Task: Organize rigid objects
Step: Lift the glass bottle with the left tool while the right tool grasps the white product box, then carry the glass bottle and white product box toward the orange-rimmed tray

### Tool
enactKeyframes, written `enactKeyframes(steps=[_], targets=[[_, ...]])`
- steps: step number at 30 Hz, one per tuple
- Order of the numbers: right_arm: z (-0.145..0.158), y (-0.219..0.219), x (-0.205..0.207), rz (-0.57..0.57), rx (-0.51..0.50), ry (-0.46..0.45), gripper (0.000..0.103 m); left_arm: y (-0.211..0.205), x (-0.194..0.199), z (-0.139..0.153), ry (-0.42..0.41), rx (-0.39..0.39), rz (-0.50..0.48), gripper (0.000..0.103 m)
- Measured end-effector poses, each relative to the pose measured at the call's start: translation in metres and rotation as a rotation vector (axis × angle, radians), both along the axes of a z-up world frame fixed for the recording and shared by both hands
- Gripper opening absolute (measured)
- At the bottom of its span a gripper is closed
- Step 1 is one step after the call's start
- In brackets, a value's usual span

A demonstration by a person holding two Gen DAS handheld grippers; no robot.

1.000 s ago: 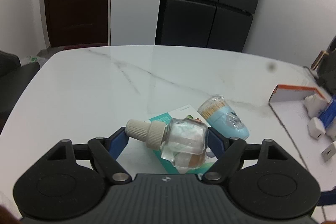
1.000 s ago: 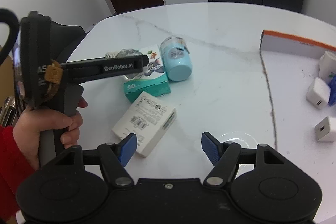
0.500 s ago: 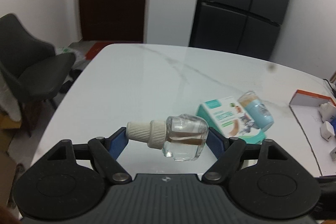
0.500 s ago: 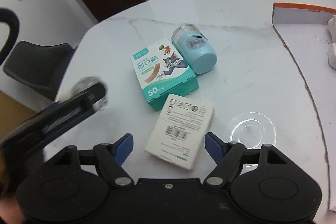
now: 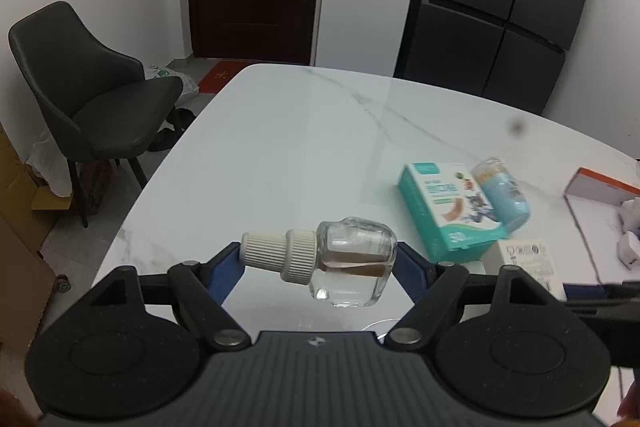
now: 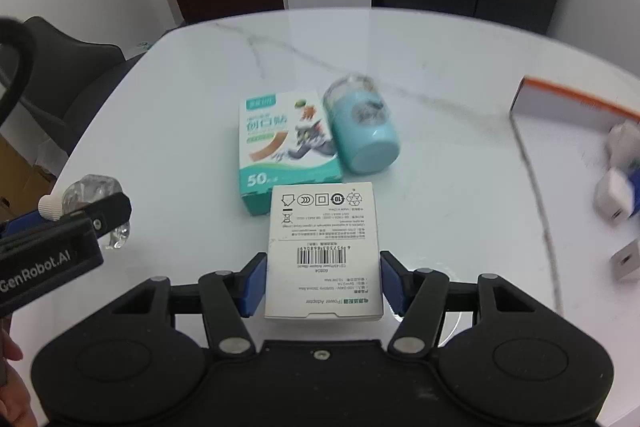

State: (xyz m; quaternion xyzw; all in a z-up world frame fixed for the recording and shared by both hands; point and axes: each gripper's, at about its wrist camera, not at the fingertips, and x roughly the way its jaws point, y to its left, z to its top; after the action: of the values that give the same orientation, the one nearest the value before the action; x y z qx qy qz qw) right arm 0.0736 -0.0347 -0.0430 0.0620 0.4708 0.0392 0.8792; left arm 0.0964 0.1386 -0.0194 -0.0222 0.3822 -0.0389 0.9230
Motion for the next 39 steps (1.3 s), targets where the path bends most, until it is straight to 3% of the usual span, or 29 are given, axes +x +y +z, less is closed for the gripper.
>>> enactKeyframes(steps=[16,39], targets=[[0.05,-0.051,-0.039,0.076,-0.001,-0.087,0.07,-0.043,-0.047,0.034,-0.014,0.002,0.02,0.081],[0.077,-0.127,-0.083,0.116,0.03,-0.134,0.071,-0.112,-0.092,0.069,-0.051,0.016,0.019,0.081]])
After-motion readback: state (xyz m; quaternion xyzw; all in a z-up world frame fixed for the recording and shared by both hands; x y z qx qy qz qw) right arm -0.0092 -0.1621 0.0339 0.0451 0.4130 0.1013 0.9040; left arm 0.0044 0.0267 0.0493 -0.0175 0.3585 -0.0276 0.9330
